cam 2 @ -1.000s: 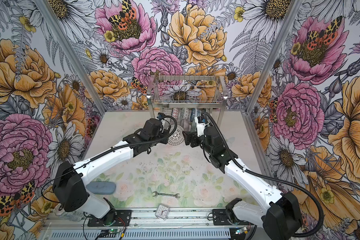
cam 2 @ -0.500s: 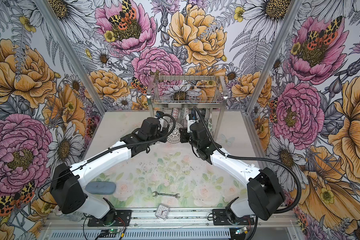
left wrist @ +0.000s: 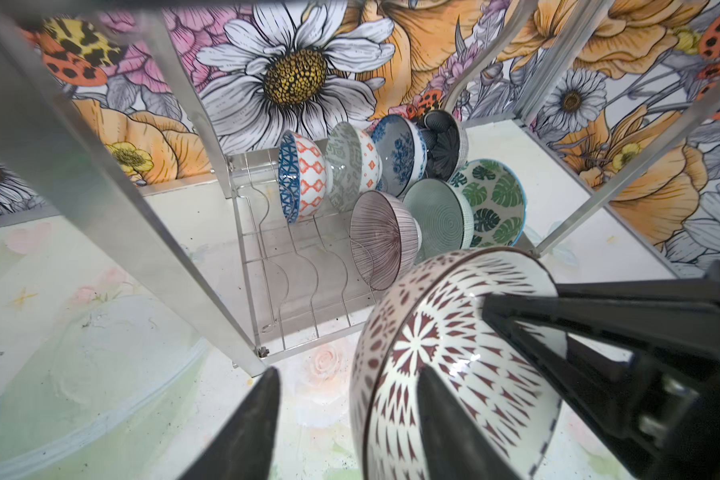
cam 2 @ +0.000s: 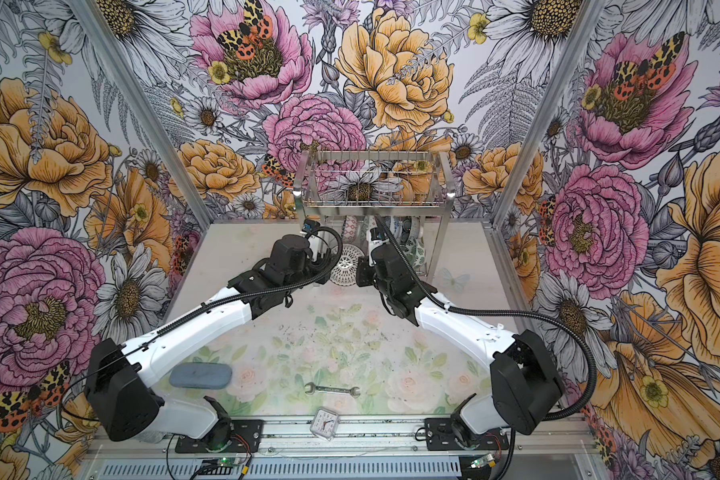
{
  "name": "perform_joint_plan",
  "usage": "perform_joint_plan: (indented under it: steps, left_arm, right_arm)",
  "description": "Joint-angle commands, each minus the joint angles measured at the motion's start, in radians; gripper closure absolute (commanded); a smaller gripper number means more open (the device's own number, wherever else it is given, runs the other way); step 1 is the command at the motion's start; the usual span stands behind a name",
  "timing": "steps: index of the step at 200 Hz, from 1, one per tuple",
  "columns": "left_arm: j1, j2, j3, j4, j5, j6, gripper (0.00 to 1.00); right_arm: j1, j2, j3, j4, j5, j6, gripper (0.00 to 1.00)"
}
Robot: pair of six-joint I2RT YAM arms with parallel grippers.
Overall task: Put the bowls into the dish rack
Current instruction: 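Open and withdraw the left gripper while the right gripper lifts the bowl, then move the starburst bowl with the right gripper into a rack slot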
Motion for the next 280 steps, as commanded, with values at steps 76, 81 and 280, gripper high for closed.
perform_joint_plan:
  steps: [76, 81, 280]
  left_arm:
    - [0.365, -0.424, -0.138, -0.303, 0.131, 0.097, 0.01]
    - [0.381, -0.435, -0.143, -0.307, 0.141, 0.099, 0.01]
    - [0.556, -0.48, -0.248, -0.273, 0.312, 0.117, 0.01]
  right_arm:
    - [0.125, 0.39, 0.398, -0.016, 0.73, -0.443, 1.0]
    - [0.125, 0.41, 0.416, -0.015, 0.749, -0.46, 1.0]
    - [0.095, 0.937, 0.811, 0.244, 1.007, -1.0, 1.0]
